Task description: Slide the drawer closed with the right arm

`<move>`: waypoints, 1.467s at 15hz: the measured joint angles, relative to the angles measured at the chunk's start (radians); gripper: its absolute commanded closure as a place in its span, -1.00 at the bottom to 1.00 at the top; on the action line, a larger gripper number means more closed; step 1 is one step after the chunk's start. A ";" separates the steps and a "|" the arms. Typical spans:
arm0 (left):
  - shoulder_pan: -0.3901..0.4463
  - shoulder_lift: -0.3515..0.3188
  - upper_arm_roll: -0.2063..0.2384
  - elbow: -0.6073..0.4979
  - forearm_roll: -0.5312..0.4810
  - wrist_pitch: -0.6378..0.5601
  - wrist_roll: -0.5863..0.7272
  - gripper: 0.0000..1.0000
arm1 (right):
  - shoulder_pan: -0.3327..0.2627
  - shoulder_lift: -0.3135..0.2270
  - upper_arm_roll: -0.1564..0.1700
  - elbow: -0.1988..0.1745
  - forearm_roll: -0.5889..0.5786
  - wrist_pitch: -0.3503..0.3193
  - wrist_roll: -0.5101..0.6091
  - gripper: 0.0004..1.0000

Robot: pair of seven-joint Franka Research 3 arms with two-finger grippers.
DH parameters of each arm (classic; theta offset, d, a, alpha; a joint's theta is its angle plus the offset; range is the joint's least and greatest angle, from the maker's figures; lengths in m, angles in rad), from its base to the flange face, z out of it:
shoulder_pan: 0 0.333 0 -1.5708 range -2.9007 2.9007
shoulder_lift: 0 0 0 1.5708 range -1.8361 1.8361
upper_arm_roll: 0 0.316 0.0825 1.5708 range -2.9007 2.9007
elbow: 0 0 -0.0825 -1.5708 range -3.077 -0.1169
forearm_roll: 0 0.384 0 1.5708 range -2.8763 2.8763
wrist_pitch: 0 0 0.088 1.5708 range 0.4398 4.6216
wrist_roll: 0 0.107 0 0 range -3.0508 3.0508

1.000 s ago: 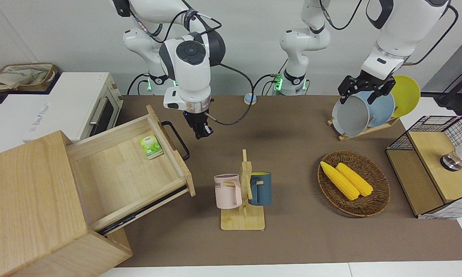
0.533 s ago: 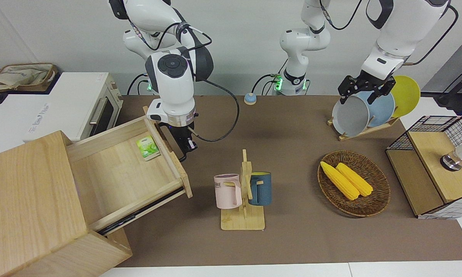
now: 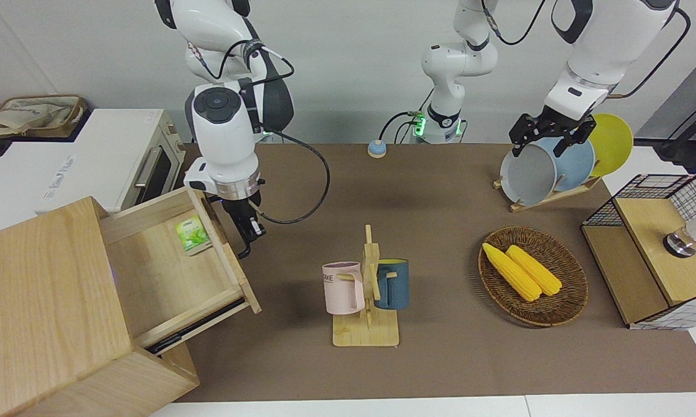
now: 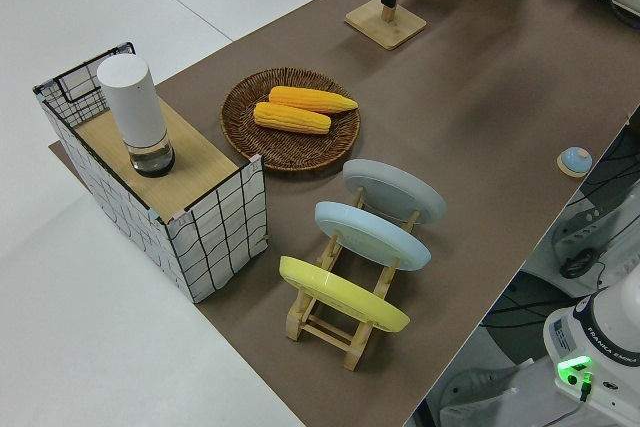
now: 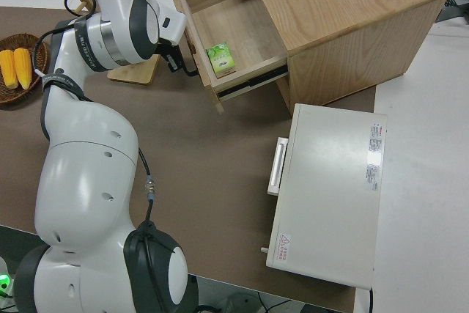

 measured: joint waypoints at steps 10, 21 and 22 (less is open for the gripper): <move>0.000 0.000 0.000 0.000 0.000 0.000 0.000 -0.99 | -0.138 0.018 0.002 0.031 0.002 0.007 -0.206 1.00; 0.000 0.000 0.000 0.000 0.000 0.000 0.000 -0.99 | -0.213 0.048 0.005 0.081 0.002 0.010 -0.291 1.00; 0.000 0.000 0.000 0.000 0.000 0.000 0.000 -0.99 | -0.217 0.049 0.006 0.082 0.002 0.010 -0.293 1.00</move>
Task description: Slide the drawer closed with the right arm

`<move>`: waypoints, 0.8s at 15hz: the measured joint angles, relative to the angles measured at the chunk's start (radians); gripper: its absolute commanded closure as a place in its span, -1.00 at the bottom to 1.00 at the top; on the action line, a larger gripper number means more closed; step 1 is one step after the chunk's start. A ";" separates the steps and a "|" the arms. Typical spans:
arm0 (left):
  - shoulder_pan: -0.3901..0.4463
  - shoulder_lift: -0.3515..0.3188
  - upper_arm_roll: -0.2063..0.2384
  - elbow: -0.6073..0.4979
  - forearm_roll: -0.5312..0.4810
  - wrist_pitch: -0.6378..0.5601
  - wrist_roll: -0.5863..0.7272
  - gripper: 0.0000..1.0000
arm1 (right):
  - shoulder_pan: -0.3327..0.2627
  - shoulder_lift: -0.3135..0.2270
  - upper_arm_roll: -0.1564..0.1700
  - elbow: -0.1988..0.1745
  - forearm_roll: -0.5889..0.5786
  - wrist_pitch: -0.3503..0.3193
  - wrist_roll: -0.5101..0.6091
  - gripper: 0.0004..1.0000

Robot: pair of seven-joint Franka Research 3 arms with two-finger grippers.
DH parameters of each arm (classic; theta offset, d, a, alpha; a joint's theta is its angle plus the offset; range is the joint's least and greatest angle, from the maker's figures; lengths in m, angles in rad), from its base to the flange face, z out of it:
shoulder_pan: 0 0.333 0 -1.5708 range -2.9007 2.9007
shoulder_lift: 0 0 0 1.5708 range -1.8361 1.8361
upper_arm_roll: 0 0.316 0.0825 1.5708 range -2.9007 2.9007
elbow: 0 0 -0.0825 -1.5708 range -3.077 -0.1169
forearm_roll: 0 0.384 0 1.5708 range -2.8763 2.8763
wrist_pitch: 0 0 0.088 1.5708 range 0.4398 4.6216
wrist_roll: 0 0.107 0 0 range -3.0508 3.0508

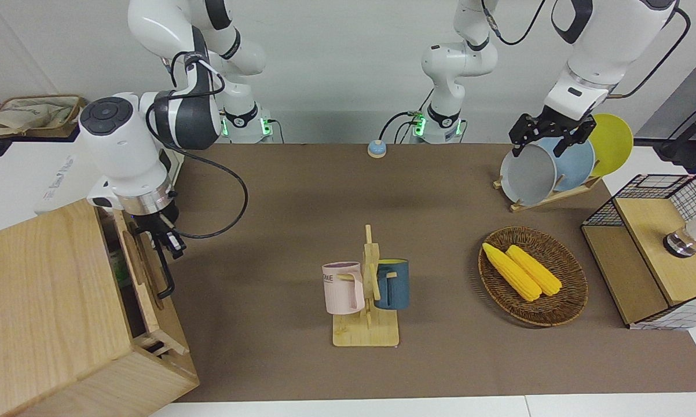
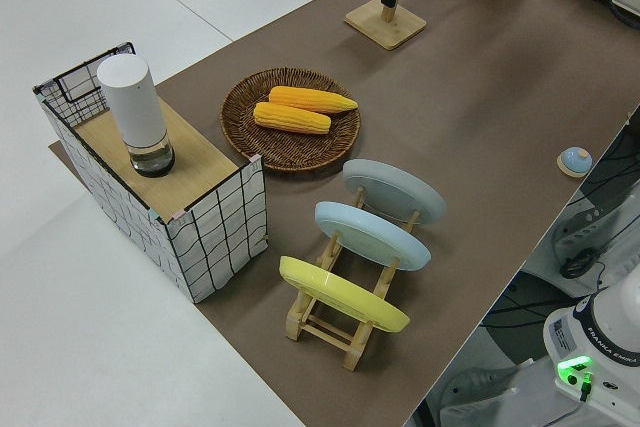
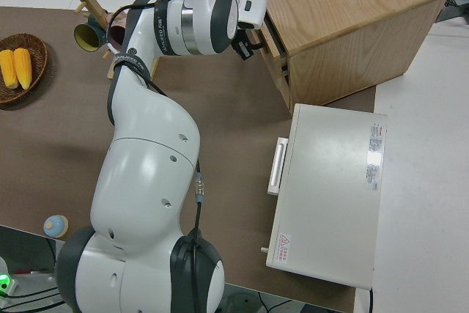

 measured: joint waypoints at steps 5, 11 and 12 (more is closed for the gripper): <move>0.000 0.000 0.000 0.000 0.000 0.000 0.000 -0.99 | -0.046 0.007 0.027 0.006 0.000 0.003 -0.015 1.00; 0.000 0.000 0.000 0.000 0.000 0.000 0.000 -0.99 | -0.080 0.009 0.062 0.007 0.003 0.003 -0.028 1.00; 0.000 0.000 0.000 0.000 0.000 0.000 0.000 -0.99 | -0.080 0.009 0.062 0.007 0.003 0.003 -0.031 1.00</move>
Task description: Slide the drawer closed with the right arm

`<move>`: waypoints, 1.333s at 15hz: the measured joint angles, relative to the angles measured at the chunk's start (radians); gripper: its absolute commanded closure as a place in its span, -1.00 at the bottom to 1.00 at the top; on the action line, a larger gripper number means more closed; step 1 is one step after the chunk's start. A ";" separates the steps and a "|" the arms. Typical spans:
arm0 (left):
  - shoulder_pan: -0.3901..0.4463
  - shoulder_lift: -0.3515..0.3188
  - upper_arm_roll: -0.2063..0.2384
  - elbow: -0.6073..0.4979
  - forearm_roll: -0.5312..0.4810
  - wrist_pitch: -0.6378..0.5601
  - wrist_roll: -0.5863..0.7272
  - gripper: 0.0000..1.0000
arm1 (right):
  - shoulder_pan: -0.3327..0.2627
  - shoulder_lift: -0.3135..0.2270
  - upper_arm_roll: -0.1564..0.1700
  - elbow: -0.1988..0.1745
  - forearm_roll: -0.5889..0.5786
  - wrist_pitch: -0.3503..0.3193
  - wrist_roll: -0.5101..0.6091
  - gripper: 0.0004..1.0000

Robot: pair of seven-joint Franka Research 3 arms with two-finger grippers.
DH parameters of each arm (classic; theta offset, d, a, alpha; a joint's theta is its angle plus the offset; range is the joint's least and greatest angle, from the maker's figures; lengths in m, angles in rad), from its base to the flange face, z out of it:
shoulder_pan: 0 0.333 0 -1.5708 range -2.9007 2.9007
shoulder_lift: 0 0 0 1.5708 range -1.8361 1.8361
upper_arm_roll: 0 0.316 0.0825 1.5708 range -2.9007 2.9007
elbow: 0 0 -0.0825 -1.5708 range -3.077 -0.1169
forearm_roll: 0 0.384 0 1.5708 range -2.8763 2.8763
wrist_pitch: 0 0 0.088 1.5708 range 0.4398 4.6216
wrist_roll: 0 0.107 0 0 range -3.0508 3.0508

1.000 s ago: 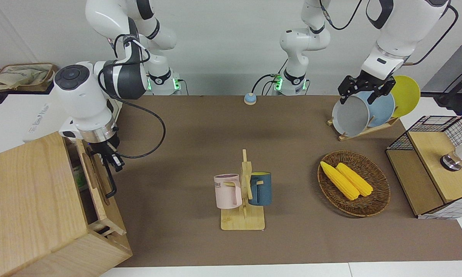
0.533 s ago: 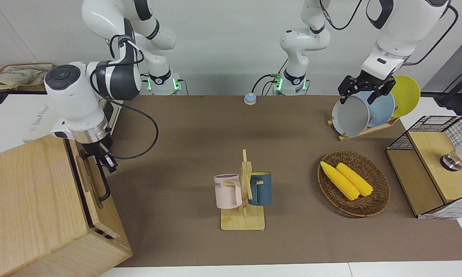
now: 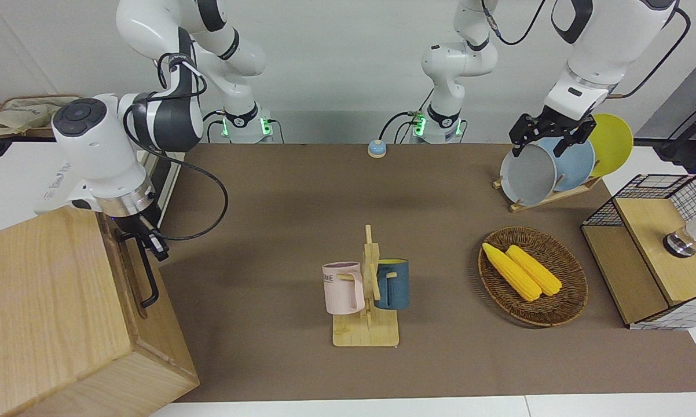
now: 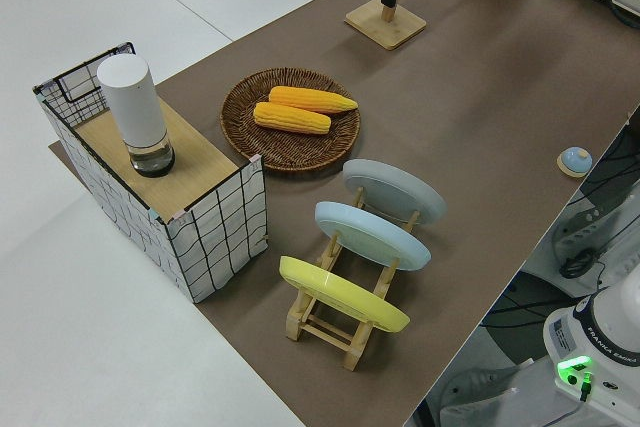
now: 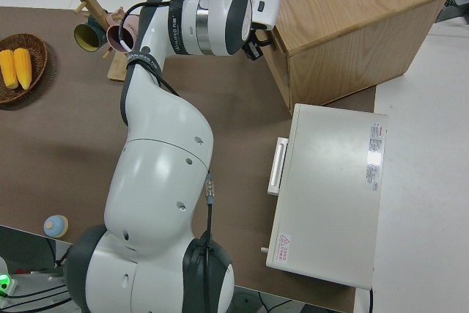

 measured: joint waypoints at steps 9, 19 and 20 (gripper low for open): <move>0.000 0.000 0.000 0.000 0.000 0.000 0.000 -0.99 | 0.057 -0.001 0.021 0.012 -0.001 -0.081 -0.055 1.00; 0.000 0.000 0.000 0.000 0.000 0.000 0.000 -0.99 | 0.266 -0.099 -0.002 0.027 -0.001 -0.213 -0.204 1.00; 0.000 0.000 0.000 0.000 0.000 0.000 0.000 -0.99 | 0.286 -0.111 -0.017 0.028 -0.001 -0.224 -0.236 1.00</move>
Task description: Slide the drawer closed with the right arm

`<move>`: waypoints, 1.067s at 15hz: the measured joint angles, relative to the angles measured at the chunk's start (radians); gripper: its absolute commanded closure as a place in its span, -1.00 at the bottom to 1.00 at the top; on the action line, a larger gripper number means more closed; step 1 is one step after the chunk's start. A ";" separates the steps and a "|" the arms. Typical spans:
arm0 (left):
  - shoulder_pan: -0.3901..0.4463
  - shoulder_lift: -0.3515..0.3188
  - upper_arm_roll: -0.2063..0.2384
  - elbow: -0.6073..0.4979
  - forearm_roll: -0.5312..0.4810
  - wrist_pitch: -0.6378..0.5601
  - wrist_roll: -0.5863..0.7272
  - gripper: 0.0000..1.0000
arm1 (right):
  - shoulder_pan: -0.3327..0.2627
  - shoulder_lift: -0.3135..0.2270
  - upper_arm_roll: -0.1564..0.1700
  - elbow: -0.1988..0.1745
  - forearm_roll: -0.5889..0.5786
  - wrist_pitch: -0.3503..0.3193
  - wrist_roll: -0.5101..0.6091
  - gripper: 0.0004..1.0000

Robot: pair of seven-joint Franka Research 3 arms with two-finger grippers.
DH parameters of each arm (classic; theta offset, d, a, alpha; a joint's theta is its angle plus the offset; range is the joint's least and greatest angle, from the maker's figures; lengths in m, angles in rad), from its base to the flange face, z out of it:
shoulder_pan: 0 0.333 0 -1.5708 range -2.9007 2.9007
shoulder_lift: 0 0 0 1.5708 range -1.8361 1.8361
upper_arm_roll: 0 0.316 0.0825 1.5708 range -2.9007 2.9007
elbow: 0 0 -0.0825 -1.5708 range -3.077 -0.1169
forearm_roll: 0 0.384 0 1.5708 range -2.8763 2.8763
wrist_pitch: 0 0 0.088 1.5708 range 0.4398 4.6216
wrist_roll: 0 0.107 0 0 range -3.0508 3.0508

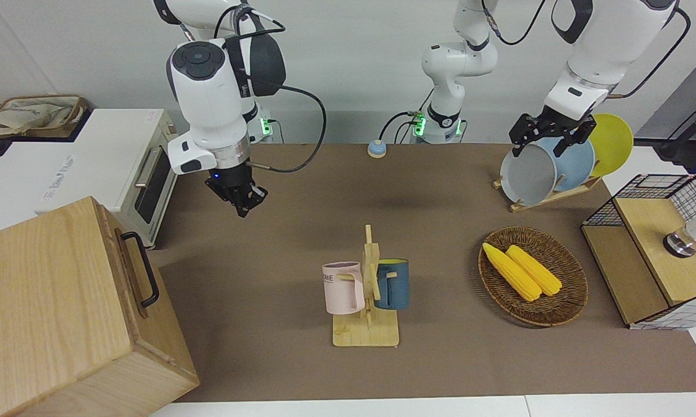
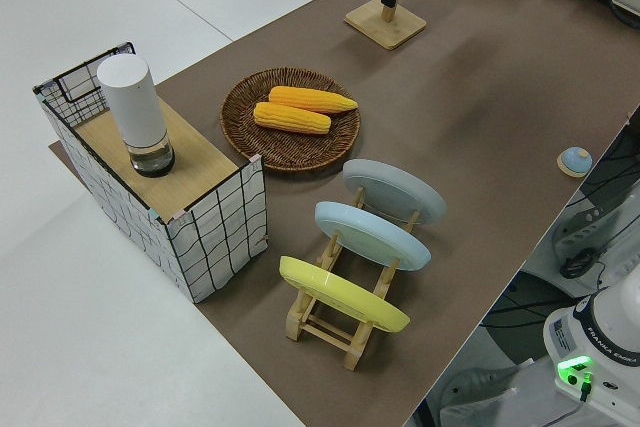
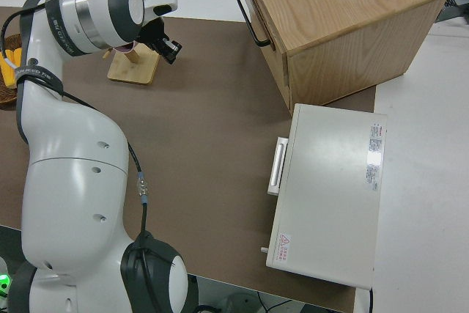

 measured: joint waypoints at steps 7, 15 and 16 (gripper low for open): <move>0.000 0.000 0.000 0.000 0.000 0.000 0.000 -0.99 | 0.054 -0.084 -0.090 0.000 0.038 -0.131 -0.467 1.00; 0.000 0.000 0.000 0.000 0.000 0.000 0.000 -0.99 | 0.046 -0.105 -0.151 -0.002 0.116 -0.171 -0.635 -0.97; 0.000 0.000 0.000 0.000 0.000 0.000 0.000 -0.99 | 0.046 -0.105 -0.151 -0.004 0.116 -0.171 -0.635 -0.97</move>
